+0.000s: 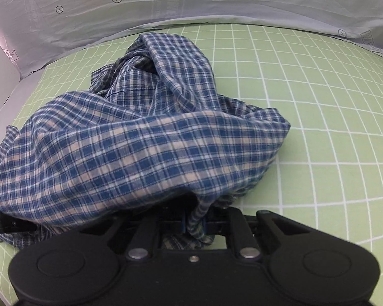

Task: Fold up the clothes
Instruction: 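Lift the shirt with both grippers and drag it onto the open mat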

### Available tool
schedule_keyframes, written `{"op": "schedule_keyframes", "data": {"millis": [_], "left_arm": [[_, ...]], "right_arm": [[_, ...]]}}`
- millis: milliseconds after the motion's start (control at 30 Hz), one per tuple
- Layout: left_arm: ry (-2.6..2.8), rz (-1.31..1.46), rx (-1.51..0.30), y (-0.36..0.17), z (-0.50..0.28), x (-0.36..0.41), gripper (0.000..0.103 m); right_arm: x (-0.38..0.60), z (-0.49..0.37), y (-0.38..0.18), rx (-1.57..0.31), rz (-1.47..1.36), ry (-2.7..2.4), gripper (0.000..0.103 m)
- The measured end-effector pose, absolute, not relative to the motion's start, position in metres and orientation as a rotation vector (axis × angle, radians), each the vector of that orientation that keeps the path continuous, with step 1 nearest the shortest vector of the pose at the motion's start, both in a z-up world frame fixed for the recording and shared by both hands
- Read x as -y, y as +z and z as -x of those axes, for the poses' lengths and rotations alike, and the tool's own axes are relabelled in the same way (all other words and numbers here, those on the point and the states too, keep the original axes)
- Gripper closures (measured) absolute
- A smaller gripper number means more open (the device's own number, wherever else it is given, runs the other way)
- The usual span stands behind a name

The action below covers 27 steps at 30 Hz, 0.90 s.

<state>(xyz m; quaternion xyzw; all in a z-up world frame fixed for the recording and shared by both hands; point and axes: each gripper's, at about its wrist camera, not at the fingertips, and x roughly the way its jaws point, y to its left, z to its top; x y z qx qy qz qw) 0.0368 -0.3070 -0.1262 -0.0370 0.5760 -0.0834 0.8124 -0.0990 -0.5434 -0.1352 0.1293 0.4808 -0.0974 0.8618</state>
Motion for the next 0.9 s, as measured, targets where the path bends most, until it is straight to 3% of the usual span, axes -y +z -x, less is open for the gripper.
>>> {"op": "schedule_keyframes", "data": {"millis": [333, 500, 533, 600, 900], "left_arm": [[-0.217, 0.111, -1.130, -0.140, -0.153, 0.299, 0.045], [-0.213, 0.121, -1.082, -0.130, -0.172, 0.298, 0.045], [-0.217, 0.136, -1.078, -0.126, -0.169, 0.293, 0.045], [-0.225, 0.167, -1.072, -0.121, -0.157, 0.280, 0.045], [-0.092, 0.171, -1.075, -0.096, -0.112, 0.244, 0.043]], "right_arm": [[0.576, -0.048, -0.153, -0.921, -0.201, -0.240, 0.091], [0.584, -0.102, -0.145, -0.902, -0.176, -0.320, 0.077], [0.584, -0.101, -0.139, -0.888, -0.183, -0.332, 0.075], [0.583, -0.089, -0.124, -0.857, -0.183, -0.373, 0.062], [0.567, -0.039, -0.065, -0.706, -0.166, -0.381, 0.055]]}}
